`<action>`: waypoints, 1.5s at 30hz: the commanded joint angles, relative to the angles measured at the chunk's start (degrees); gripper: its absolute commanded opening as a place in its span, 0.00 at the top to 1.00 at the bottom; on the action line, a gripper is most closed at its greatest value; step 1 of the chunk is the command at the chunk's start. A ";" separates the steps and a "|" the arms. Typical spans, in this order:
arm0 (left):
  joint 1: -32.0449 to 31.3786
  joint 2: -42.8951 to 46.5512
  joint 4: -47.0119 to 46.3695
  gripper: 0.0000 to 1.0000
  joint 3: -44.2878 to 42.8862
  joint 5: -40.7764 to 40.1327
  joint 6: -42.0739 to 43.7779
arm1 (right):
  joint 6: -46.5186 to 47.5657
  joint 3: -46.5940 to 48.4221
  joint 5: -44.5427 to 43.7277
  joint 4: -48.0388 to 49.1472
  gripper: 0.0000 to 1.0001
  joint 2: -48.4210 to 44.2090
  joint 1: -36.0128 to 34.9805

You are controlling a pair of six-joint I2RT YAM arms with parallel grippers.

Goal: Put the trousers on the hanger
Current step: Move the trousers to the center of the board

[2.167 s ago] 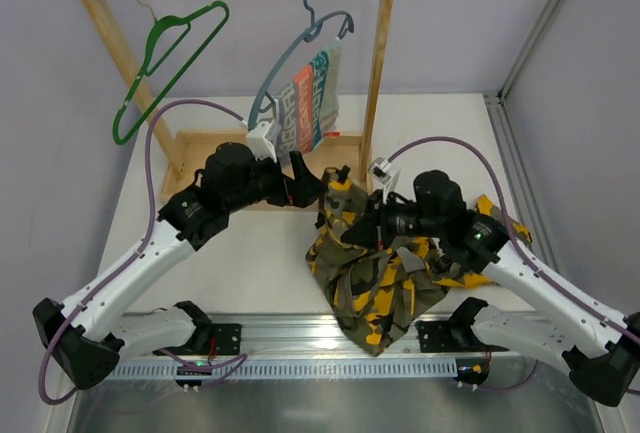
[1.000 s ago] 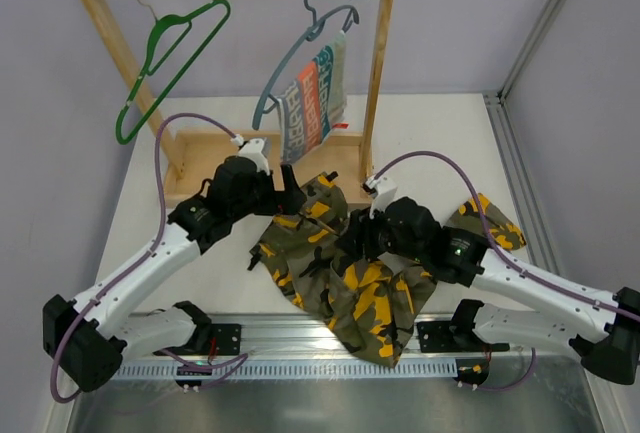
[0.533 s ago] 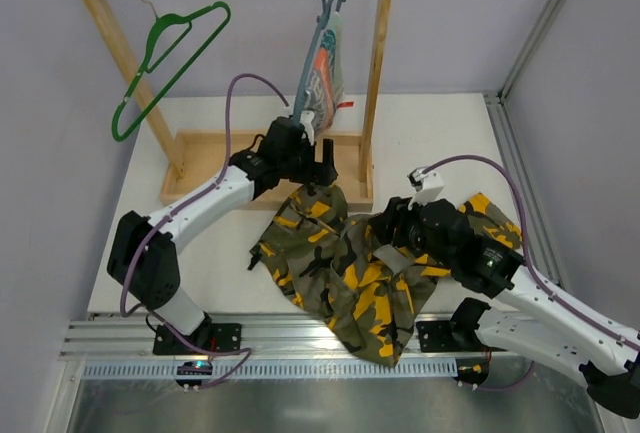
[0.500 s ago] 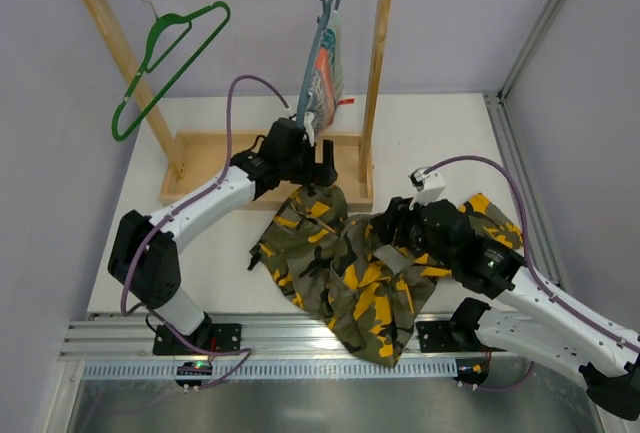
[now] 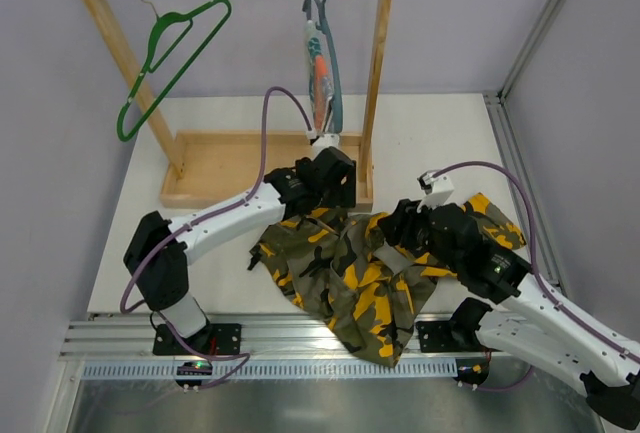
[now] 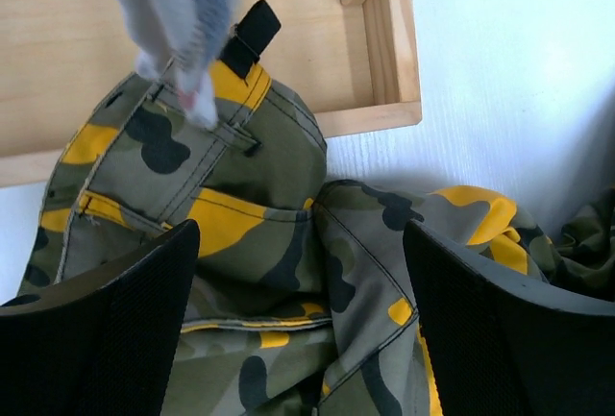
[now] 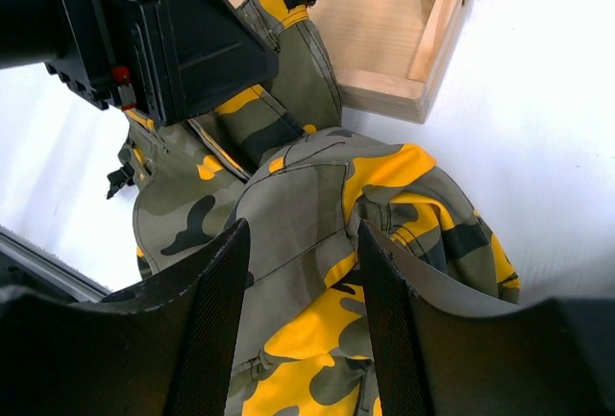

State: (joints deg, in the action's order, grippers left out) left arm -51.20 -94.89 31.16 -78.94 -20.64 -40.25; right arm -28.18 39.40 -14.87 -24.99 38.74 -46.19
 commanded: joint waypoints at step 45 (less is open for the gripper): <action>16.74 10.16 -30.10 0.13 20.13 15.97 9.56 | -2.49 -2.75 0.55 0.29 0.50 -6.57 0.40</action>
State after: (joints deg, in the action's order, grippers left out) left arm -37.23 -88.18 11.81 -59.92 -12.71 -35.48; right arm -30.50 35.99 -13.78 -25.82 32.25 -46.00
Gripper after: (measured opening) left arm 0.873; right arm 0.506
